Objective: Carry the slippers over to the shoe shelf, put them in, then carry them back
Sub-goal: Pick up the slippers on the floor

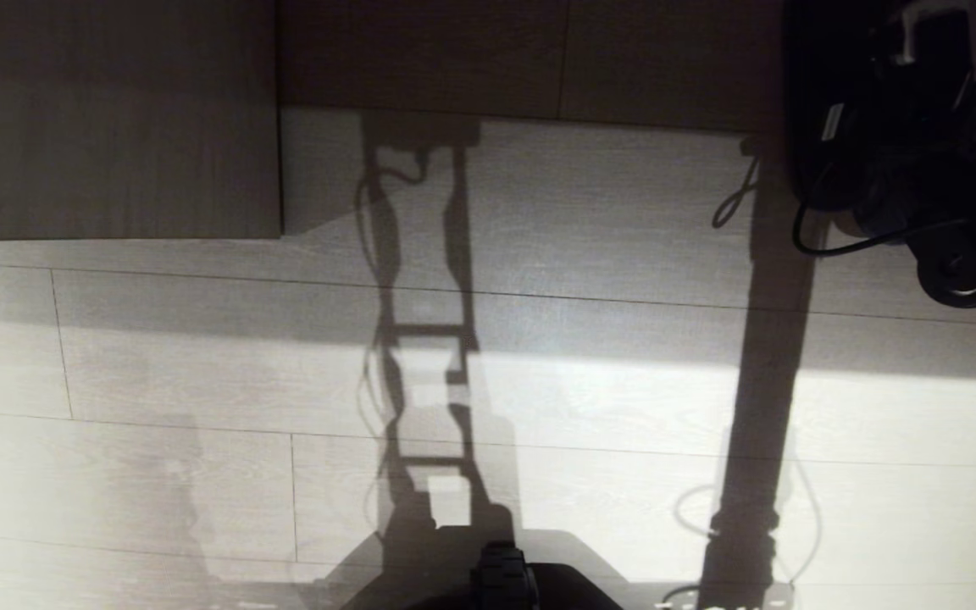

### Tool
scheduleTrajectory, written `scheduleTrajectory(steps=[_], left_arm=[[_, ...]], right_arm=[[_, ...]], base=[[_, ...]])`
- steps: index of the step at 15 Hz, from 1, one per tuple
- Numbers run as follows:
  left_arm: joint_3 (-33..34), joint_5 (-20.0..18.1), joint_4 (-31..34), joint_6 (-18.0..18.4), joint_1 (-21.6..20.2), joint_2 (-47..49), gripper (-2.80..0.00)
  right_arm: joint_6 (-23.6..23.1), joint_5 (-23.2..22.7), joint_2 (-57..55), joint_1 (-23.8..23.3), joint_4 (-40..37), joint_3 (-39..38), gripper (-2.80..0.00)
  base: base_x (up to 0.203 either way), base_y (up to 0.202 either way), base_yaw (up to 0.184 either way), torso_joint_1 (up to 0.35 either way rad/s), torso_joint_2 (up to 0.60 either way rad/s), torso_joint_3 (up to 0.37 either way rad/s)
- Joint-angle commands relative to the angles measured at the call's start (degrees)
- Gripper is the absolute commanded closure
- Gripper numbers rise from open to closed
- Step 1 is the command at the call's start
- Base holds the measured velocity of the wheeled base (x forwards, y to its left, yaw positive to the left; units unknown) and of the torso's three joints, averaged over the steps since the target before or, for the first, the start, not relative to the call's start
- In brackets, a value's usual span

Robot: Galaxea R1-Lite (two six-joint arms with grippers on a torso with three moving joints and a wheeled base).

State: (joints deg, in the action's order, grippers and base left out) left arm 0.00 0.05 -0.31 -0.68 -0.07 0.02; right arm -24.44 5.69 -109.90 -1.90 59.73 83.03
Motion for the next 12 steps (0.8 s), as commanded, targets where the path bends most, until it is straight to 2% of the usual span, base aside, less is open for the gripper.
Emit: scheduleTrajectory(steps=[1,12], left_arm=[[0.0,0.0,0.0,0.0,0.0,0.0,0.0],[0.0,0.0,0.0,0.0,0.0,0.0,0.0]], right_arm=[[-0.2,0.0,0.7,0.0,0.4,-0.3,-2.8],[-0.2,0.9,8.6,-0.6,-2.0,-7.4,-2.8]], base=[[0.0,0.0,0.0,0.0,0.0,0.0],[0.0,0.0,0.0,0.0,0.0,0.0]])
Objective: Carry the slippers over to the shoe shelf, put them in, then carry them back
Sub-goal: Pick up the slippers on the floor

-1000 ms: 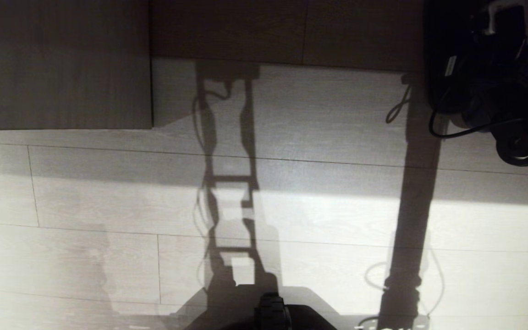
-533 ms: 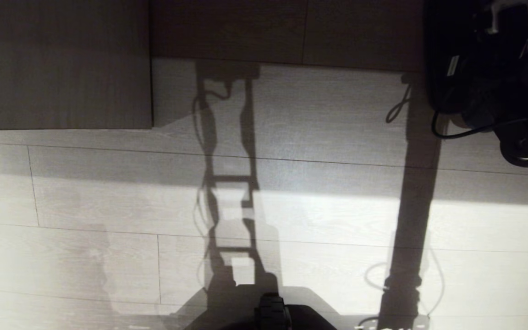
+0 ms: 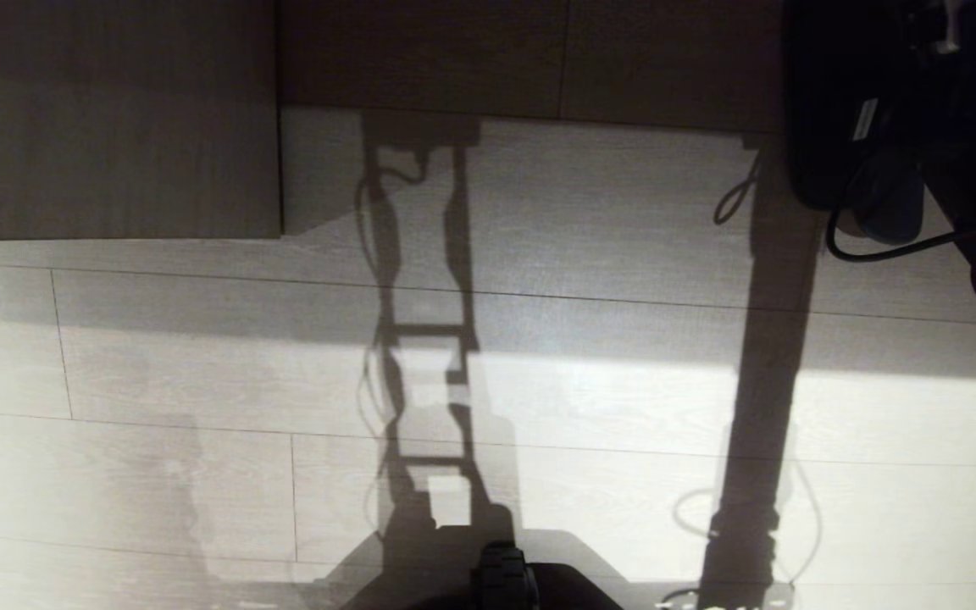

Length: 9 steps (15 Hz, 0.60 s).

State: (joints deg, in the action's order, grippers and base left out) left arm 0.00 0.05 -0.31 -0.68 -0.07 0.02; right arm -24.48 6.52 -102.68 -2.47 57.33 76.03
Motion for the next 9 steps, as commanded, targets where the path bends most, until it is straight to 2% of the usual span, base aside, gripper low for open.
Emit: scheduleTrajectory(steps=[1,7,9], left_arm=[[0.0,0.0,0.0,0.0,0.0,0.0,0.0],[0.0,0.0,0.0,0.0,0.0,0.0,0.0],[0.0,0.0,0.0,0.0,0.0,0.0,0.0]], right_arm=[[-0.2,0.3,2.4,-0.3,0.3,-1.1,-2.8],[-0.5,6.4,5.9,-0.5,-1.3,-3.2,-2.8],[-0.1,6.9,6.3,-0.6,-1.7,-4.9,-2.8]], base=[[0.0,0.0,0.0,0.0,0.0,0.0],[0.0,0.0,0.0,0.0,0.0,0.0],[0.0,0.0,0.0,0.0,0.0,0.0]])
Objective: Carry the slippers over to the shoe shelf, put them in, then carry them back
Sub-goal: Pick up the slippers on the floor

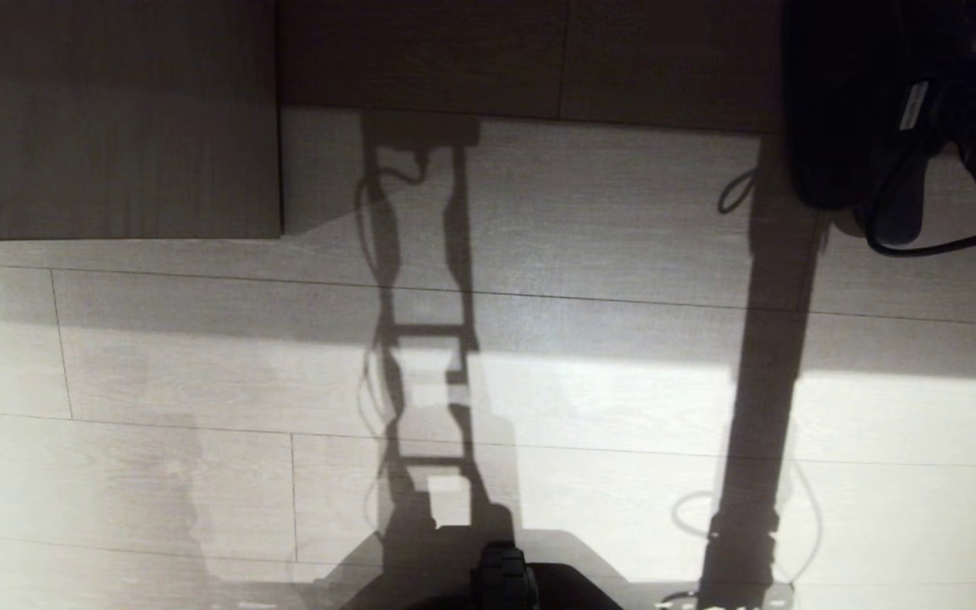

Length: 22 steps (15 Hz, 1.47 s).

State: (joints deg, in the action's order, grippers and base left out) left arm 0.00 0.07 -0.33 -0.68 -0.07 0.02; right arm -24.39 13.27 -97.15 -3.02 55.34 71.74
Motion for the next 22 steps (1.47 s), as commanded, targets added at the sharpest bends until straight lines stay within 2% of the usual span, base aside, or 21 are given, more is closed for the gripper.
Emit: scheduleTrajectory(steps=[1,9,12,14,15,17,22], left_arm=[[0.0,0.0,0.0,0.0,0.0,0.0,0.0],[0.0,0.0,0.0,0.0,0.0,0.0,0.0],[0.0,0.0,0.0,0.0,0.0,0.0,0.0],[0.0,0.0,0.0,0.0,0.0,0.0,0.0],[0.0,0.0,0.0,0.0,0.0,0.0,0.0],[0.0,0.0,0.0,0.0,0.0,0.1,0.0],[0.0,0.0,0.0,0.0,0.0,0.0,0.0]], right_arm=[[-0.1,-0.1,0.9,0.0,0.6,-2.1,0.0],[4.9,0.1,10.7,-0.1,1.4,-13.3,0.0],[7.3,0.8,14.2,-0.1,1.4,-19.9,0.0],[10.2,5.0,14.4,-0.1,1.5,-22.2,0.0],[13.2,7.7,13.4,-0.1,1.5,-22.9,0.0],[18.8,10.3,10.4,0.0,1.8,-23.2,0.0],[28.7,11.5,0.6,0.7,8.4,-20.9,0.0]], base=[[0.0,0.0,0.0,0.0,0.0,0.0],[0.0,0.0,0.0,0.0,0.0,0.0],[0.0,0.0,0.0,0.0,0.0,0.0],[0.0,0.0,0.0,0.0,0.0,0.0],[0.0,0.0,0.0,0.0,0.0,0.0],[0.0,0.0,0.0,0.0,0.0,0.0],[0.0,0.0,0.0,0.0,0.0,0.0]])
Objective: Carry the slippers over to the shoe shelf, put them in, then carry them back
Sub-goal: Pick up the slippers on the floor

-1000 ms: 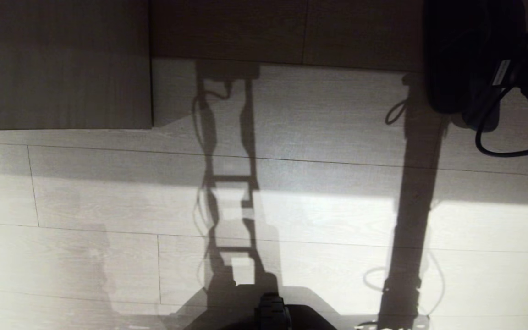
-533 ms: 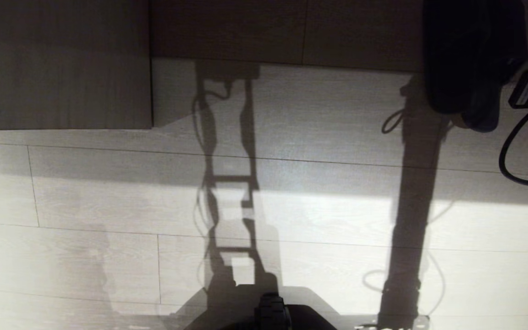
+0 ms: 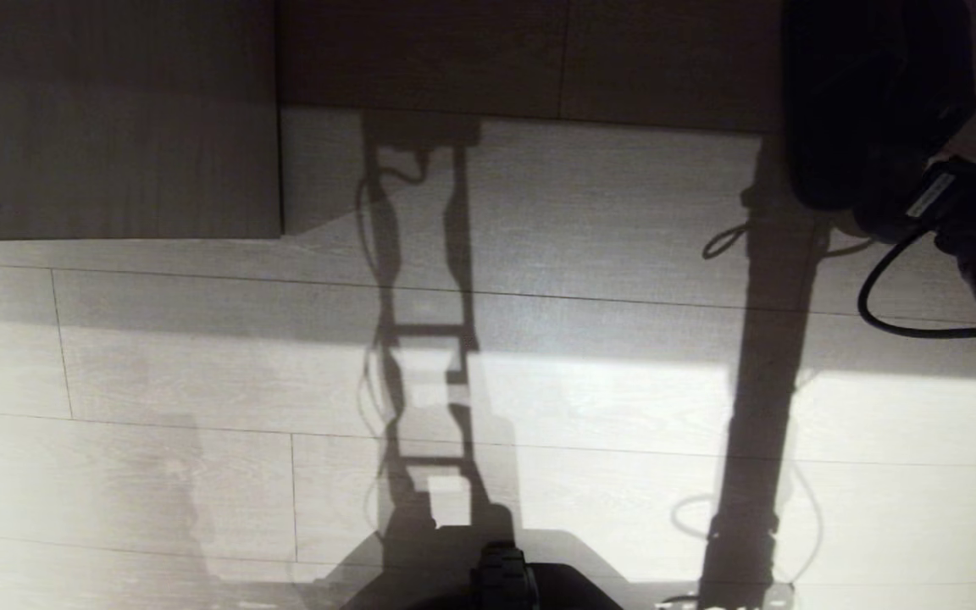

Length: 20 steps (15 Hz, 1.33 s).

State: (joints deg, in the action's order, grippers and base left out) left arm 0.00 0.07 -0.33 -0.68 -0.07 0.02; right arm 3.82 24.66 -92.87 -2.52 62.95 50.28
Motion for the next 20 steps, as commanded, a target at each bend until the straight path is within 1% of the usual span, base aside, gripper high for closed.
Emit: scheduleTrajectory(steps=[1,2,3,4,6,15,20], left_arm=[[0.0,0.0,0.0,0.0,0.0,0.0,0.0],[0.0,0.0,0.0,0.0,0.0,0.0,0.0],[0.0,0.0,0.0,0.0,0.0,0.1,0.0],[0.0,0.0,0.0,0.0,0.0,0.0,0.0],[0.0,0.0,0.0,0.0,0.0,0.0,0.0],[0.0,0.0,0.0,0.0,0.0,0.0,0.0],[0.0,0.0,0.0,0.0,0.0,0.0,0.0]], right_arm=[[2.7,0.0,-4.6,0.4,2.1,2.0,0.0],[3.9,-0.2,-5.4,0.4,2.5,3.6,0.0],[4.0,-0.4,-6.1,0.4,3.6,4.3,-2.8],[3.7,-0.6,-6.4,0.4,5.4,4.8,-2.8],[3.3,-0.6,-6.8,0.4,6.3,5.9,-2.8],[3.5,-0.8,-8.9,0.4,6.4,10.0,-2.8],[4.0,-0.8,-11.1,0.6,6.0,15.1,-2.8]], base=[[0.0,0.0,0.0,0.0,0.0,0.0],[0.0,0.0,0.0,0.0,0.0,0.0],[0.0,0.0,0.0,0.0,0.0,0.0],[0.0,0.0,0.0,0.0,0.0,0.0],[0.0,0.0,0.0,0.0,0.0,0.0],[0.0,0.0,0.0,0.0,0.0,0.0],[0.0,0.0,0.0,0.0,0.0,0.0]])
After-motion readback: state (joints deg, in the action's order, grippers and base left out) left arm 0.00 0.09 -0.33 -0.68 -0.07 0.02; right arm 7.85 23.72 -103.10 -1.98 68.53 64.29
